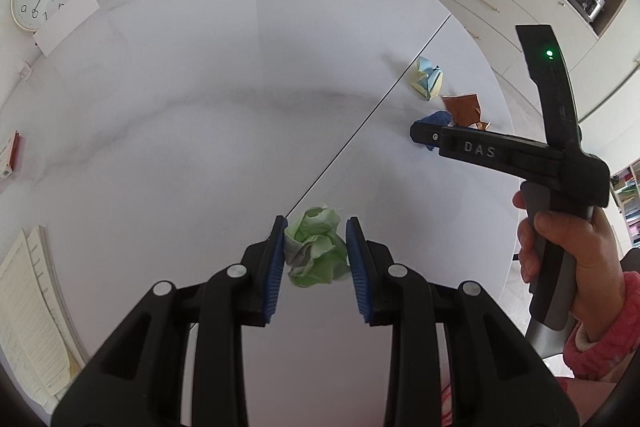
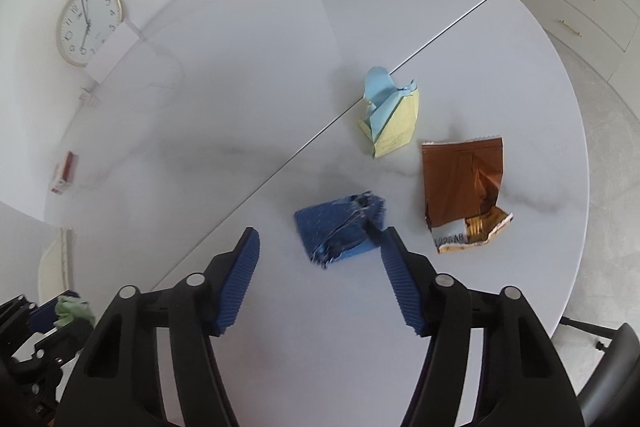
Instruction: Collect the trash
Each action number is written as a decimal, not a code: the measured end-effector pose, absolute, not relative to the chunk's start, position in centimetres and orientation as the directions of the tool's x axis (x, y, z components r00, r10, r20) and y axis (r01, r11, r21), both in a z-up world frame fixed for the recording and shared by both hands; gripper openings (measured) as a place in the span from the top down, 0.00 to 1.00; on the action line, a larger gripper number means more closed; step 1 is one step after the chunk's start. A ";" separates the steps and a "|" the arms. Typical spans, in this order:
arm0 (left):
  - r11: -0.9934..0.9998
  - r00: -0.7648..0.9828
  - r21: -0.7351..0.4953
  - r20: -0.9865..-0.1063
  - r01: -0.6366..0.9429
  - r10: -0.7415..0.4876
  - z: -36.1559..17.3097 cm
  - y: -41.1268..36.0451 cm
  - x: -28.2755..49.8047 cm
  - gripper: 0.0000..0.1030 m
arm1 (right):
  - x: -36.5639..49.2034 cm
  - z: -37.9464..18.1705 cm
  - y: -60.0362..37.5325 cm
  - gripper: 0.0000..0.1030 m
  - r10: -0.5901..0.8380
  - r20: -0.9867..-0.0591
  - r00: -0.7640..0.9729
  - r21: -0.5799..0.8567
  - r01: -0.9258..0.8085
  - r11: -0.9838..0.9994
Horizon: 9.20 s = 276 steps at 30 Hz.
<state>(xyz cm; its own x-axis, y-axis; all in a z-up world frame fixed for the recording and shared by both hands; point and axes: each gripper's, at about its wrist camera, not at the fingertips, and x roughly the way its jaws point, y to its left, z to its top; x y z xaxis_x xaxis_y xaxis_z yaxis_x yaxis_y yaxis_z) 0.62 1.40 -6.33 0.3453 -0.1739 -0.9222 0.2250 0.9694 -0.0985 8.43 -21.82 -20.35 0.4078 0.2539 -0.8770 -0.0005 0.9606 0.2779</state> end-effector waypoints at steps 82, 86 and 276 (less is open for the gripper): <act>0.654 0.103 -0.075 -0.968 0.753 -0.228 -16.8 -32.3 -8.6 0.12 | -16.0 -22.3 -53.4 0.02 0.087 -0.889 0.450 0.300 0.426 0.853; 0.670 0.131 -0.087 -0.955 0.737 -0.267 -14.8 -31.8 -8.2 0.09 | -15.7 -21.7 -53.0 0.03 0.091 -0.880 0.466 0.309 0.416 0.856; 0.980 0.852 0.086 -0.485 -0.177 0.197 26.7 3.3 -1.9 0.07 | 2.4 19.3 -19.6 0.02 0.246 -0.405 0.880 0.174 -0.190 0.966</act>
<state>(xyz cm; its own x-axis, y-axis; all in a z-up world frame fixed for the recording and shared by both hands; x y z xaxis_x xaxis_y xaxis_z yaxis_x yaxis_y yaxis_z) -1.91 3.28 26.67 0.8520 0.1965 -0.4853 -0.1770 0.9804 0.0862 2.36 -19.64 19.25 0.8805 0.2464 -0.4050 -0.1904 0.9662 0.1738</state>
